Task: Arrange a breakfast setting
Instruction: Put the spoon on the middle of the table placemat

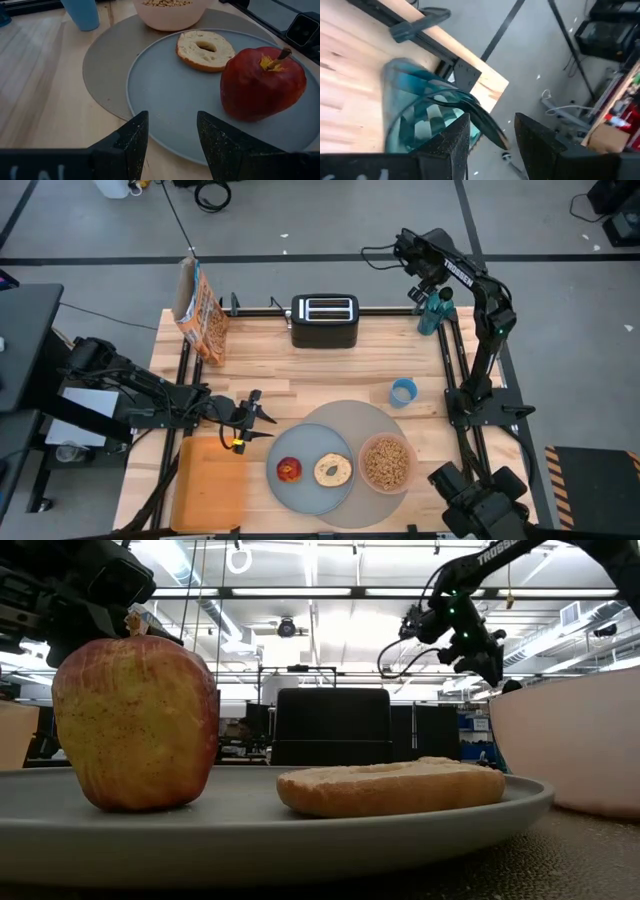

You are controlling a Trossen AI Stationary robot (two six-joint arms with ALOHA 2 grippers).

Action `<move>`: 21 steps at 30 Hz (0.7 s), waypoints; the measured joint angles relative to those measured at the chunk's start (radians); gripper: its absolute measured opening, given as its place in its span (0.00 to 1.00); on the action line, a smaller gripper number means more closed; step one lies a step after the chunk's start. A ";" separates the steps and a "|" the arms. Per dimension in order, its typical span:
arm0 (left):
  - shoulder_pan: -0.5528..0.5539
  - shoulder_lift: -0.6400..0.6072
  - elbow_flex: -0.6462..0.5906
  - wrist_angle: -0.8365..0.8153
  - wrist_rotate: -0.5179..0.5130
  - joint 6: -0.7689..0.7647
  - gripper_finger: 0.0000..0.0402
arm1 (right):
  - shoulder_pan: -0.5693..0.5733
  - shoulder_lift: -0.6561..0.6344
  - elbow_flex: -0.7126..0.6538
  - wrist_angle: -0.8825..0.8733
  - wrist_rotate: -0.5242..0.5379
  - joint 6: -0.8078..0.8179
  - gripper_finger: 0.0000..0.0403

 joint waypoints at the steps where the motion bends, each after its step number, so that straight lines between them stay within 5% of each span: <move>1: 0.000 0.000 0.000 0.000 0.000 -0.001 0.44 | -0.010 0.000 0.000 0.000 -0.003 -0.006 0.40; 21: 0.000 0.000 0.000 -0.016 -0.002 -0.022 0.44 | -0.035 0.000 -0.116 0.000 0.066 -0.074 0.34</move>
